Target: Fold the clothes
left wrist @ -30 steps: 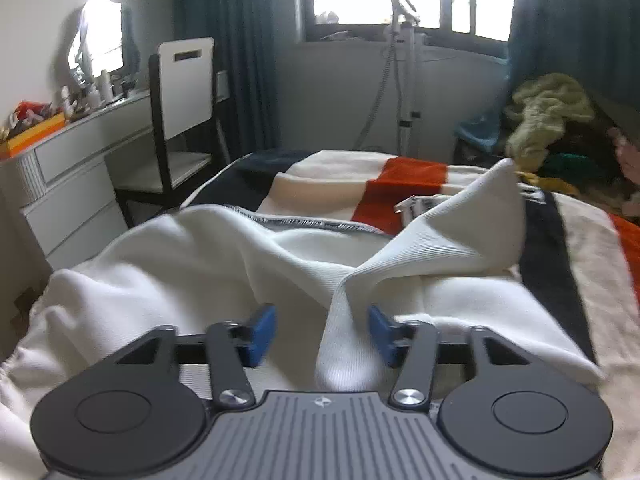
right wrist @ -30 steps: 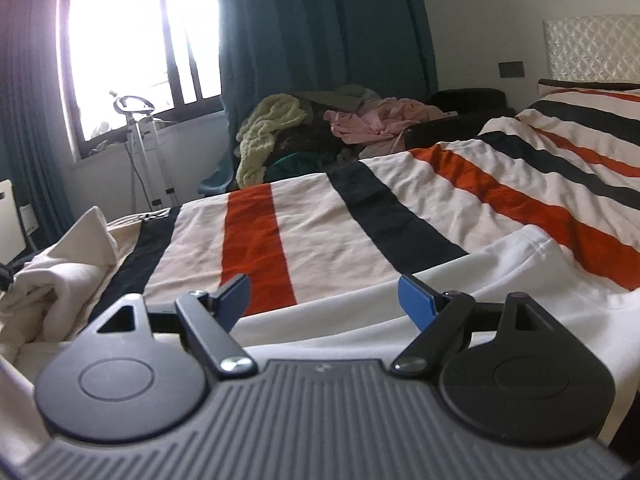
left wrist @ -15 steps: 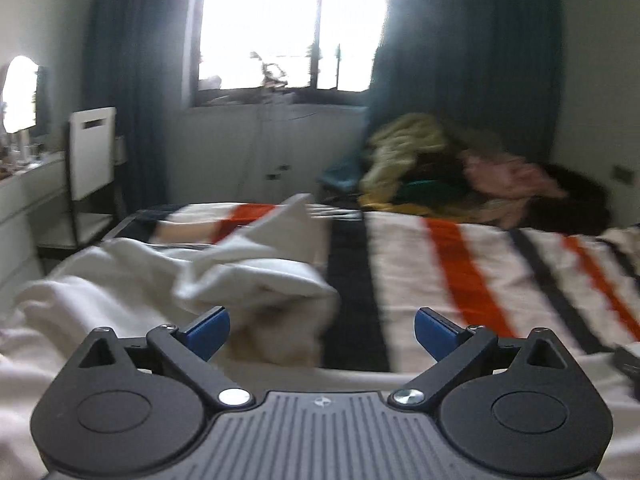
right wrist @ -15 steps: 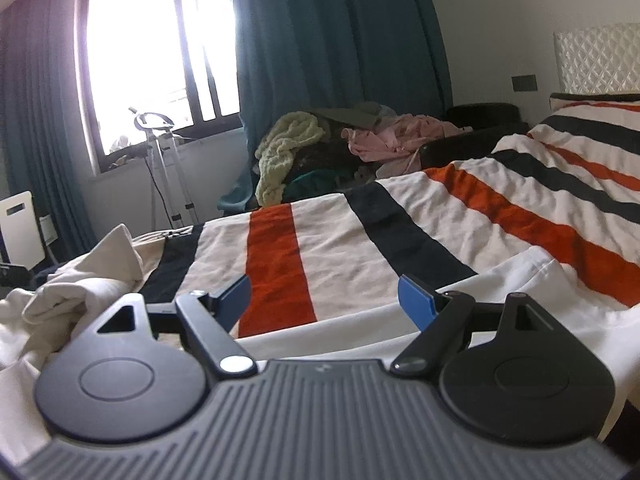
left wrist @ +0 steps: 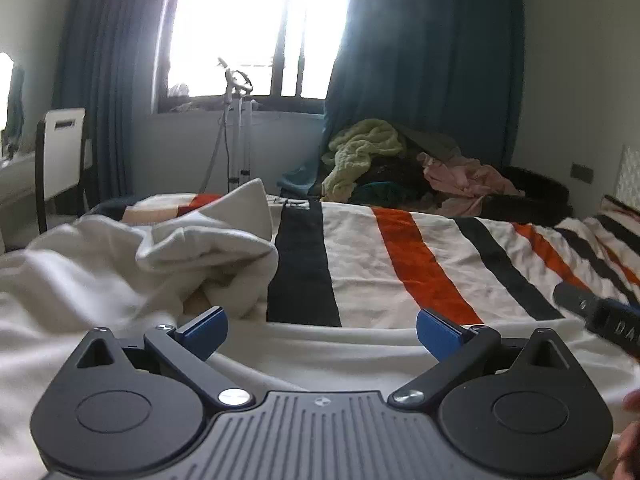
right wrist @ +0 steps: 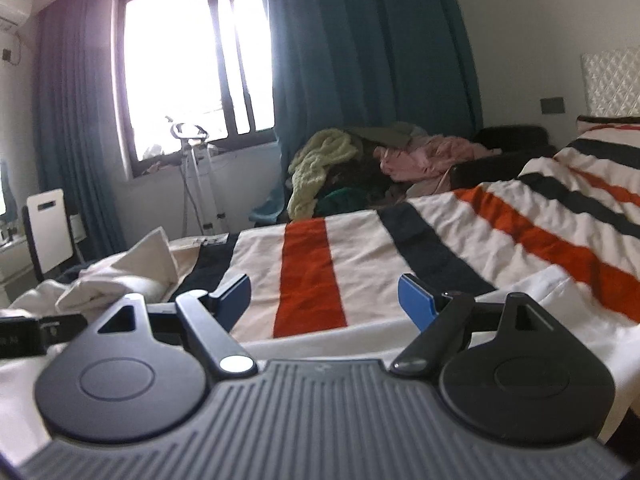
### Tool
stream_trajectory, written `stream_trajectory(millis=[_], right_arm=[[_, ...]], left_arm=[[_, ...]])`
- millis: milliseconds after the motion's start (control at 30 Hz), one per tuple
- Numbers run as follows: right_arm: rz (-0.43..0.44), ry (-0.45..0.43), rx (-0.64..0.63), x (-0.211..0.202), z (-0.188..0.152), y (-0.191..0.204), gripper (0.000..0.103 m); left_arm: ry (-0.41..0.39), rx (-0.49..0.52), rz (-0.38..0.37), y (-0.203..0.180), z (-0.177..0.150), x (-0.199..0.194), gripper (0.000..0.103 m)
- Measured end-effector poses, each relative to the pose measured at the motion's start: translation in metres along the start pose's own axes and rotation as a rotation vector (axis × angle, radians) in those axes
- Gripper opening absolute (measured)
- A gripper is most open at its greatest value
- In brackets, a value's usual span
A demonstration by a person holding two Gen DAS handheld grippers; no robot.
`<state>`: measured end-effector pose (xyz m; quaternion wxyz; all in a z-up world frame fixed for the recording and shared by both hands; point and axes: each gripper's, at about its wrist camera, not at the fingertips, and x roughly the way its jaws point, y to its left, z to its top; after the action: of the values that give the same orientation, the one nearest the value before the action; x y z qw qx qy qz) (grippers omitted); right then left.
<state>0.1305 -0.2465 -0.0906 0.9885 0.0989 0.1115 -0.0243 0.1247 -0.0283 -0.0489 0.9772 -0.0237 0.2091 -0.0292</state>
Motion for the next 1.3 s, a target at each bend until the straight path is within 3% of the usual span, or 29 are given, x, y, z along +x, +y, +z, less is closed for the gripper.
stream_trajectory(millis=[133, 367, 433, 567, 700, 767, 967, 1067, 1267, 1300], right_arm=[[0.004, 0.002, -0.025, 0.000, -0.005, 0.004, 0.082], [0.008, 0.011, -0.062, -0.004, -0.012, 0.010, 0.082], [-0.003, 0.026, -0.069, -0.003, -0.017, 0.012, 0.082], [-0.014, 0.077, -0.027, 0.002, -0.022, 0.007, 0.082], [-0.014, 0.125, 0.032, 0.008, -0.026, 0.002, 0.082], [0.012, 0.165, 0.052, 0.011, -0.027, 0.004, 0.079], [0.214, 0.313, 0.150, 0.031, -0.034, 0.021, 0.050], [0.301, 0.375, 0.227, 0.053, -0.036, 0.037, 0.050], [0.395, 0.471, 0.395, 0.139, -0.037, 0.085, 0.051], [0.401, 0.483, 0.373, 0.151, -0.038, 0.097, 0.051]], left_arm=[[0.002, 0.049, -0.015, -0.009, -0.005, 0.000, 0.101], [0.027, 0.008, -0.054, -0.002, -0.001, -0.002, 0.102], [0.071, 0.001, -0.074, 0.002, 0.000, 0.001, 0.103], [0.104, -0.050, -0.108, 0.014, 0.002, 0.001, 0.103], [0.073, -0.061, -0.114, 0.021, 0.010, -0.009, 0.103], [0.052, -0.083, -0.111, 0.027, 0.014, -0.015, 0.103], [0.006, -0.166, -0.100, 0.049, 0.024, -0.024, 0.103], [-0.007, -0.198, -0.078, 0.059, 0.025, -0.020, 0.103], [-0.015, -0.295, 0.000, 0.091, 0.022, -0.002, 0.103], [-0.013, -0.311, 0.017, 0.097, 0.021, 0.003, 0.103]])
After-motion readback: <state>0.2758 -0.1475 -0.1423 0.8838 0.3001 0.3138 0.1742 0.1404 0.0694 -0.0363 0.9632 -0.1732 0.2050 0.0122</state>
